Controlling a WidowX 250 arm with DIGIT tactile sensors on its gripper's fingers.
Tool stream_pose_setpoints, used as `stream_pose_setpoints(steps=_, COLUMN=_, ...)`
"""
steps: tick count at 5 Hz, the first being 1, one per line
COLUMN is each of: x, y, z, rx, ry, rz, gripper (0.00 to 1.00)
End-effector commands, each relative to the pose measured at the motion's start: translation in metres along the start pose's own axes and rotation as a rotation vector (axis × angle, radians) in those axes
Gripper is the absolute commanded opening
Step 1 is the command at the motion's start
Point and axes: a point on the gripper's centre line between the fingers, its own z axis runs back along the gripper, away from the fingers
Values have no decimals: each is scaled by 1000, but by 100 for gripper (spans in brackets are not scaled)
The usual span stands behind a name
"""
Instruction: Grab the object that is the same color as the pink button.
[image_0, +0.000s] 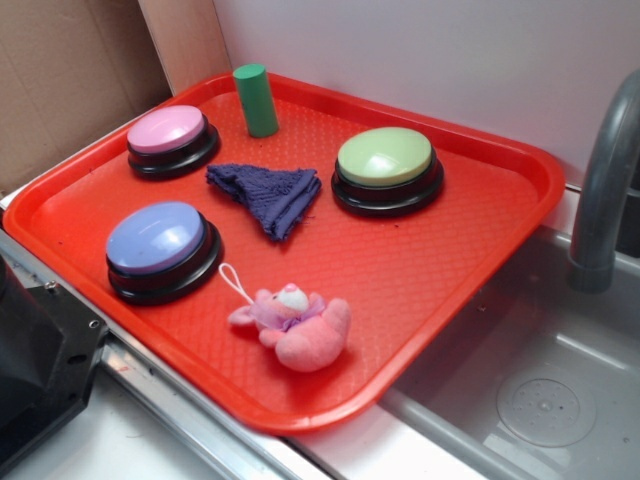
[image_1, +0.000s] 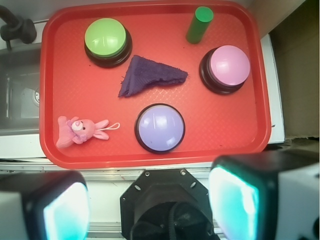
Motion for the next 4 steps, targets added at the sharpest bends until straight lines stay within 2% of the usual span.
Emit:
stream_pose_setpoints(steps=1, x=0, y=0, z=0, rx=0, ry=0, rz=0, gripper=100)
stream_pose_setpoints(steps=2, x=3, y=-22, z=-9, rx=70, ry=-38, rz=-259, gripper=100)
stream_pose_setpoints(steps=3, x=17, y=-47, z=-32, rx=140, ry=-14, rz=-523, gripper=100)
stream_pose_setpoints(steps=4, x=21, y=-64, z=-52, rx=142, ry=32, rz=-780, gripper=100)
